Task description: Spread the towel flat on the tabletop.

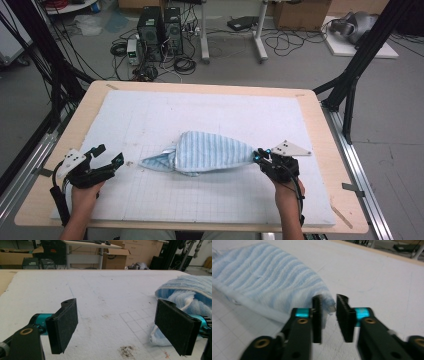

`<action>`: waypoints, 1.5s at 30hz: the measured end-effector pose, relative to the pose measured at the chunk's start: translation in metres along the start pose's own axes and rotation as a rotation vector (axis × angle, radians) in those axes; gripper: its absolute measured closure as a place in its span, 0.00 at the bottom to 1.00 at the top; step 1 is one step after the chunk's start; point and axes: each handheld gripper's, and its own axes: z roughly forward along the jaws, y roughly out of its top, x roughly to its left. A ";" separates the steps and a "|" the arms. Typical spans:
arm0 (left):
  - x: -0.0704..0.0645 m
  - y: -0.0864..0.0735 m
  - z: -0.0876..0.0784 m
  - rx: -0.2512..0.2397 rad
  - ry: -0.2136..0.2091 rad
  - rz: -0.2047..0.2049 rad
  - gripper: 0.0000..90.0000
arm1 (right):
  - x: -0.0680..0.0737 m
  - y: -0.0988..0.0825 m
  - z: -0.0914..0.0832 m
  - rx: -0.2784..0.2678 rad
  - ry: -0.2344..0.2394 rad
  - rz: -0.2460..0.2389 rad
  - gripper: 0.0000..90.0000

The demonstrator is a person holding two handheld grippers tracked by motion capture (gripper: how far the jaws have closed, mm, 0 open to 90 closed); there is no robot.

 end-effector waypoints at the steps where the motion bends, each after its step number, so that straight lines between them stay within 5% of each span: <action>1: 0.000 0.000 0.000 -0.002 0.000 -0.001 0.21 | 0.001 0.000 0.001 -0.005 0.006 0.005 0.66; 6: 0.000 0.000 0.000 0.000 0.001 -0.003 0.21 | 0.023 0.008 0.012 -0.054 0.143 -0.072 0.51; 11: 0.000 0.000 0.000 -0.001 0.000 -0.001 0.21 | 0.056 0.017 0.039 -0.042 0.283 -0.168 0.42; 14: 0.000 0.000 0.000 0.002 -0.002 0.006 0.21 | 0.077 0.019 0.056 -0.018 0.326 -0.253 0.42; 19: 0.000 0.000 0.000 0.001 -0.003 0.006 0.21 | 0.097 0.015 0.079 0.040 0.361 -0.312 0.43; 25: 0.000 0.000 0.000 0.001 -0.005 0.006 0.21 | 0.104 0.010 0.095 0.113 0.338 -0.365 0.51; 31: 0.000 0.000 0.000 0.002 -0.002 0.006 0.21 | 0.102 0.008 0.102 0.154 0.327 -0.386 0.87; 33: 0.000 0.000 0.000 0.003 -0.003 0.008 0.21 | 0.097 0.014 0.098 0.120 0.327 -0.366 0.97; 40: -0.001 0.000 0.000 0.004 -0.002 0.008 0.21 | 0.072 0.039 0.094 0.064 0.273 -0.295 0.99; 45: 0.000 0.000 0.000 0.007 -0.005 0.004 0.21 | 0.072 0.045 0.094 0.031 0.384 -0.290 0.78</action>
